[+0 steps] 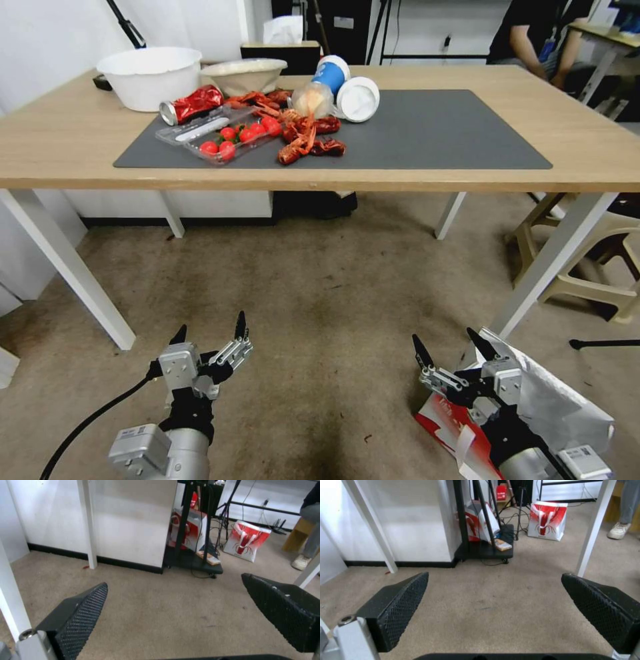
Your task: Pick up the food delivery bag from the floor and place it on the table.
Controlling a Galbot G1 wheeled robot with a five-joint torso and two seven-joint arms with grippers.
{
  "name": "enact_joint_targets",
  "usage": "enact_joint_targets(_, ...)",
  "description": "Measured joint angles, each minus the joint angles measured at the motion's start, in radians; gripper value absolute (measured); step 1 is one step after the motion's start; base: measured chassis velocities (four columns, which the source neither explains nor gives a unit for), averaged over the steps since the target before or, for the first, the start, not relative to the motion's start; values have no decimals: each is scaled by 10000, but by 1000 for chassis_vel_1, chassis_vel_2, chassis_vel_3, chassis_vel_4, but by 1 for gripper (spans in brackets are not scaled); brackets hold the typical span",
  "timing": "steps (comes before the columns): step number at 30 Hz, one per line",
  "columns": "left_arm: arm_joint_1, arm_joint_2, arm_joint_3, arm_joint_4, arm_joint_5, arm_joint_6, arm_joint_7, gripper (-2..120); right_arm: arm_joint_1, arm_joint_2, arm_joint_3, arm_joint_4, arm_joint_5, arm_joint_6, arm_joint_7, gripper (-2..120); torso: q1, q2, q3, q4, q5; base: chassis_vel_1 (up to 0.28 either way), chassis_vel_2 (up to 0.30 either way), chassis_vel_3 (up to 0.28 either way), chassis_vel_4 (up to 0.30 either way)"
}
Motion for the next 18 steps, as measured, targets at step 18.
enact_joint_targets(18,-28,-71,-4,48,90,-8,41,100,40,-55,11,-18,80,9,1,100,-161,-669,-508,0,0,0,0,0,0)
